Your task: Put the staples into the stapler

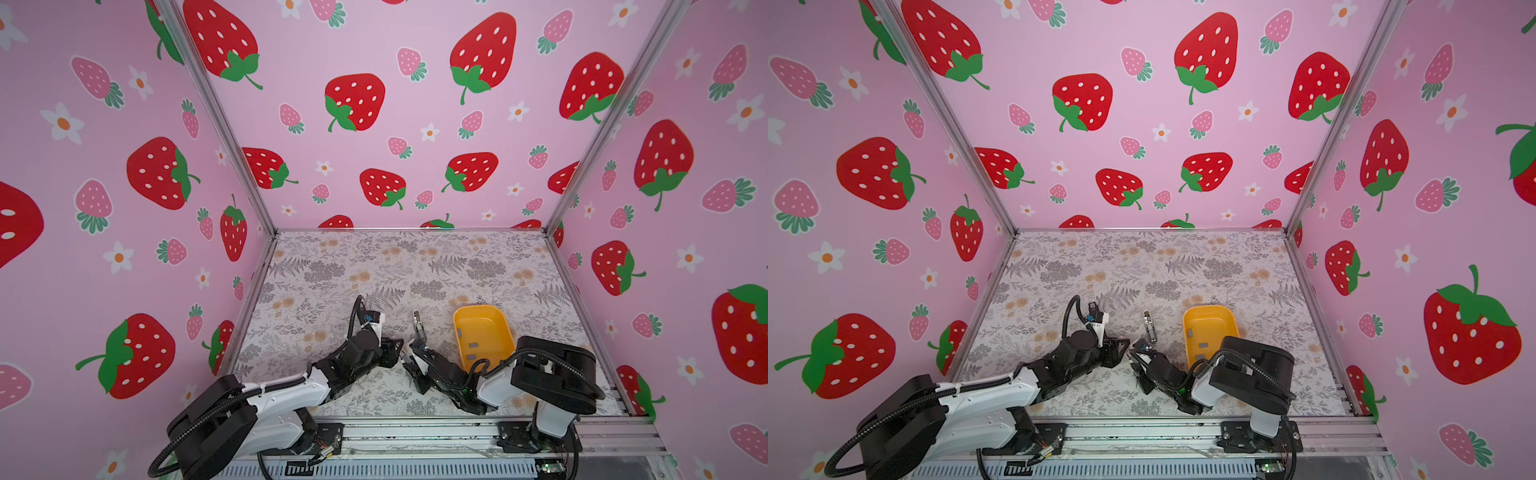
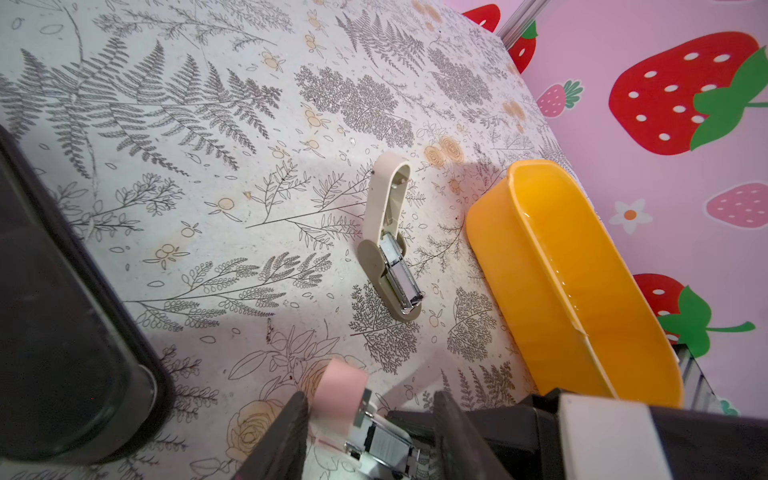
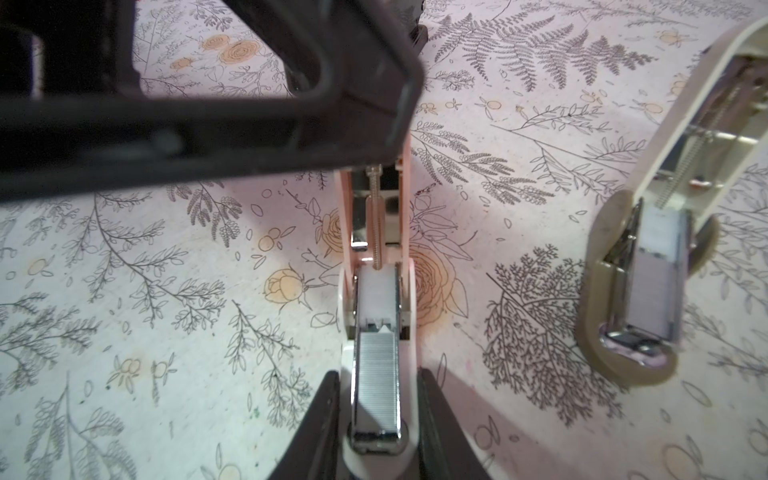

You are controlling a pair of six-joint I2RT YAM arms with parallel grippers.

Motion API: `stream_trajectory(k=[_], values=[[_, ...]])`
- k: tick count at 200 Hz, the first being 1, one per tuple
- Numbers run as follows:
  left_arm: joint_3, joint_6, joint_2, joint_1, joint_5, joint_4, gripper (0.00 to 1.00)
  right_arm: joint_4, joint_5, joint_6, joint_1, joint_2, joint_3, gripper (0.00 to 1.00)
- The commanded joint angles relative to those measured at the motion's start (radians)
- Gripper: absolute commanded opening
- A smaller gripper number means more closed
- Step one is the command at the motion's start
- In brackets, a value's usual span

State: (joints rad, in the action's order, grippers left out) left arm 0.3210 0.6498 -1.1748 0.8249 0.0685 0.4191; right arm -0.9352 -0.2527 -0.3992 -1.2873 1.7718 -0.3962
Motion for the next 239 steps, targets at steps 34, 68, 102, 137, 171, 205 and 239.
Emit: stream_trajectory(k=[34, 68, 102, 137, 171, 205, 239], values=[[0.031, -0.028, -0.009, 0.014, -0.061, 0.061, 0.5, 0.009, 0.056, -0.016, -0.012, 0.042, 0.006, 0.17], [0.026, -0.051, -0.007, 0.03, -0.091, 0.078, 0.49, 0.003, 0.057, -0.023, -0.011, 0.042, 0.005, 0.17], [0.024, -0.068, -0.02, 0.05, -0.093, 0.081, 0.47, -0.004, 0.055, -0.027, -0.012, 0.041, 0.005, 0.18], [0.011, -0.076, -0.032, 0.056, -0.09, 0.098, 0.42, -0.015, 0.053, -0.03, -0.011, 0.032, 0.011, 0.27], [0.002, -0.091, -0.061, 0.059, -0.092, 0.11, 0.37, -0.02, 0.049, -0.027, -0.011, 0.016, 0.02, 0.29], [-0.001, -0.108, -0.075, 0.062, -0.091, 0.113, 0.33, -0.022, 0.036, -0.029, -0.012, 0.001, 0.03, 0.32], [-0.013, -0.122, -0.051, 0.061, -0.056, 0.095, 0.33, 0.005, 0.005, -0.022, -0.011, -0.053, 0.052, 0.4]])
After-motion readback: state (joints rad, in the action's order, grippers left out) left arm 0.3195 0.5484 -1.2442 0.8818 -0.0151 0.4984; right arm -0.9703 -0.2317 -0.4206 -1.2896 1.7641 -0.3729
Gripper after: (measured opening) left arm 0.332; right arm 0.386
